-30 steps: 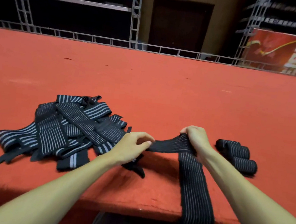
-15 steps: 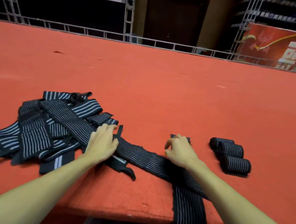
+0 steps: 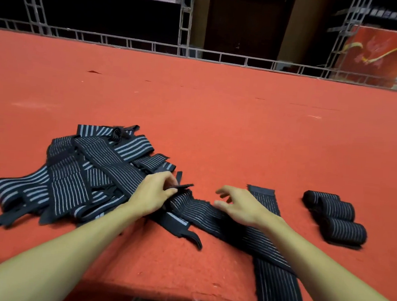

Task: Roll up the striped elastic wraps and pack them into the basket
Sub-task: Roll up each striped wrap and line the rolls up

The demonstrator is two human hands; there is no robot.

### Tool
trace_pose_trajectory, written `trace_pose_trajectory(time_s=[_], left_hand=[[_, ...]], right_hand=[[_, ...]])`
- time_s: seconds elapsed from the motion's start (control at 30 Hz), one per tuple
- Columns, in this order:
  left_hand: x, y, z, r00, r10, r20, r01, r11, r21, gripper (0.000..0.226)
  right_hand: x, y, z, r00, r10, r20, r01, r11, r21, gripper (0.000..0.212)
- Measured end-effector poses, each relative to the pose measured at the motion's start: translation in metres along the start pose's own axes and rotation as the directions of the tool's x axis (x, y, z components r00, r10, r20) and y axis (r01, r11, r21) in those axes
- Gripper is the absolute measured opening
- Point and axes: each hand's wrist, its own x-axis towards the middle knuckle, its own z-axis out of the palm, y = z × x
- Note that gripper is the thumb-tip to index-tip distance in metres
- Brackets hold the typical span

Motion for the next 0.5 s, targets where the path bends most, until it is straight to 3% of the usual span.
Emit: trace_pose_trajectory(time_s=[0.17,0.33,0.43,0.5], left_hand=[[0.002,0.064,-0.011,0.982,0.188,-0.031,-0.188,0.924,-0.334,0.015],[-0.001,0.117,-0.028,0.982,0.174,-0.076,-0.187,0.807,-0.56,0.019],[-0.012,0.141,-0.028,0.98,0.166,0.113,-0.012,0.611,-0.792,0.049],[-0.024,0.15,-0.018,0.932,0.245,0.268,0.069,0.605,-0.793,0.061]], right_hand=[[-0.013,-0.007,-0.037,0.986,-0.119,-0.119,0.145,0.958,0.247,0.061],[-0.041,-0.016,-0.082,0.908,-0.131,-0.398,0.275,0.902,0.332,0.01],[-0.06,-0.023,-0.107,0.859,-0.061,-0.508,0.32,0.839,0.441,0.009],[-0.073,-0.032,-0.126,0.815,0.016,-0.579,0.358,0.771,0.526,0.012]])
